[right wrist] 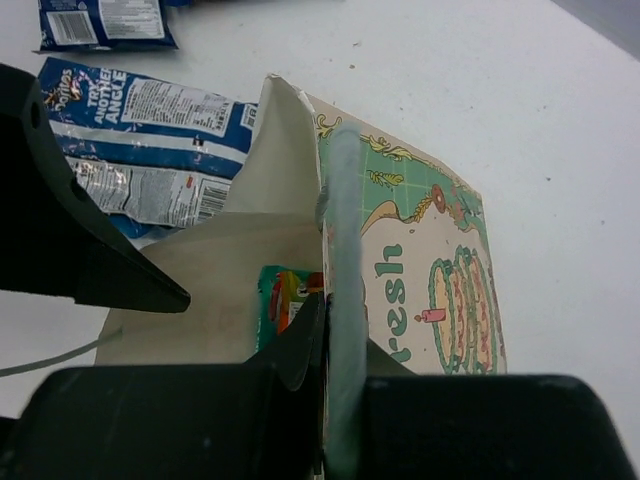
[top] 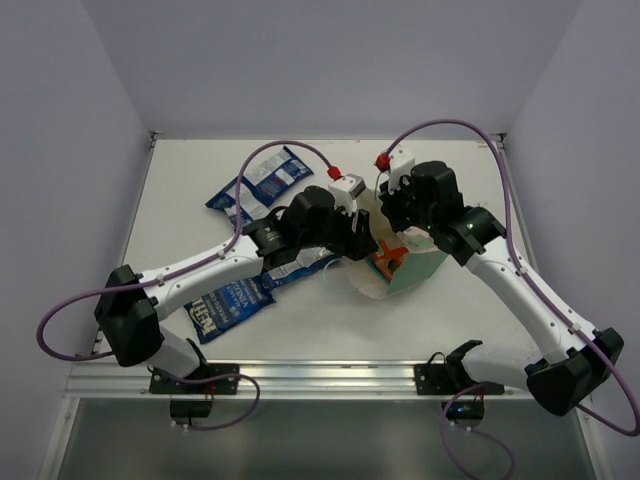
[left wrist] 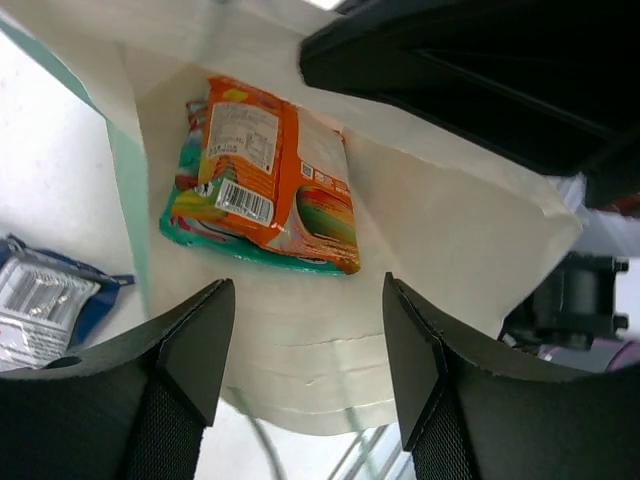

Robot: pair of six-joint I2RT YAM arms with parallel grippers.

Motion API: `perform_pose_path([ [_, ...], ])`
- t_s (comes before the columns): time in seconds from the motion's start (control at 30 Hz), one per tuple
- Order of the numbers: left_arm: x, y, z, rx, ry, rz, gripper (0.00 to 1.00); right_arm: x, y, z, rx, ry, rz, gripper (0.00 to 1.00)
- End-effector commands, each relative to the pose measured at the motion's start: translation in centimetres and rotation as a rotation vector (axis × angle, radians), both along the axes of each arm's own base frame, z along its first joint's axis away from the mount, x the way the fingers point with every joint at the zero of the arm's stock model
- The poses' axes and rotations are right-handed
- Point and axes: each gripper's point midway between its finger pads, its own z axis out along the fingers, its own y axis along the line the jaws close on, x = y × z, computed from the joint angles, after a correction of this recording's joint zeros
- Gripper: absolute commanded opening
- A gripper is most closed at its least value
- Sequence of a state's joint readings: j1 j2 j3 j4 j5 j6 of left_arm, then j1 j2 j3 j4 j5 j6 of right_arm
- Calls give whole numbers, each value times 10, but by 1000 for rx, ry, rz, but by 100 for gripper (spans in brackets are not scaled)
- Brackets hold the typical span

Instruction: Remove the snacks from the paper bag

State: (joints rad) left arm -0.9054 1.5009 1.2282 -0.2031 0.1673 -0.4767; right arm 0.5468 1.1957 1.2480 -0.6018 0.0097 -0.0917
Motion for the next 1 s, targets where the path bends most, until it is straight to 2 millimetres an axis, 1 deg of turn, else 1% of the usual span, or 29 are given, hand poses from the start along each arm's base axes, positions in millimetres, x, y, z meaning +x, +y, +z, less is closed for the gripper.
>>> perform_pose_path([
  [0.0,14,-3,0,-57,114,163,66,10,5,13,102,-16,-95,0],
  [0.07,14,-6,-1,-57,138,173,66,12,3,14,127,-9,-139,0],
  [0.1,17,-8,8,-81,149,193,66,12,2,14,132,-5,-152,0],
  [0.13,18,-10,11,-90,158,199,66,13,2,13,147,2,-171,0],
  [0.17,18,-12,8,-88,178,208,68,13,2,14,158,3,-183,0],
  [0.2,21,-15,14,-108,191,223,69,13,4,15,172,5,-181,0],
  [0.23,23,-16,13,-105,197,235,70,11,5,15,189,10,-184,0],
  [0.27,25,-17,1,-72,219,252,72,11,7,16,202,9,-184,0],
  [0.3,30,-18,3,-70,218,274,73,11,8,17,218,11,-188,0],
  [0.33,32,-18,-4,-53,227,286,73,11,8,19,228,12,-194,0],
  [0.37,33,-19,-19,-20,250,296,75,11,8,20,237,13,-202,0],
  [0.4,36,-21,-19,-21,254,307,76,11,9,22,246,15,-203,0],
  [0.43,38,-22,-24,-8,258,311,77,11,11,22,253,18,-202,0],
  [0.47,40,-24,-37,11,279,319,79,11,11,23,260,18,-204,0],
  [0.53,44,-30,-39,8,290,328,80,10,12,23,277,22,-204,0],
  [0.57,45,-32,-49,26,307,333,81,9,13,25,289,21,-203,0],
  [0.6,48,-36,-48,20,311,338,81,7,16,25,303,32,-195,0],
  [0.67,50,-38,-61,51,334,350,80,5,18,26,323,39,-186,0],
  [0.73,56,-38,-63,48,333,381,81,2,23,27,352,51,-170,0],
  [0.8,59,-40,-70,50,339,398,81,1,24,29,372,54,-175,0],
  [0.9,68,-42,-69,33,316,425,81,-3,31,27,396,76,-140,0],
  [0.93,71,-46,-65,10,304,424,80,-4,33,26,400,82,-135,0],
  [0.97,72,-47,-66,6,303,428,80,-5,35,26,406,90,-124,0],
])
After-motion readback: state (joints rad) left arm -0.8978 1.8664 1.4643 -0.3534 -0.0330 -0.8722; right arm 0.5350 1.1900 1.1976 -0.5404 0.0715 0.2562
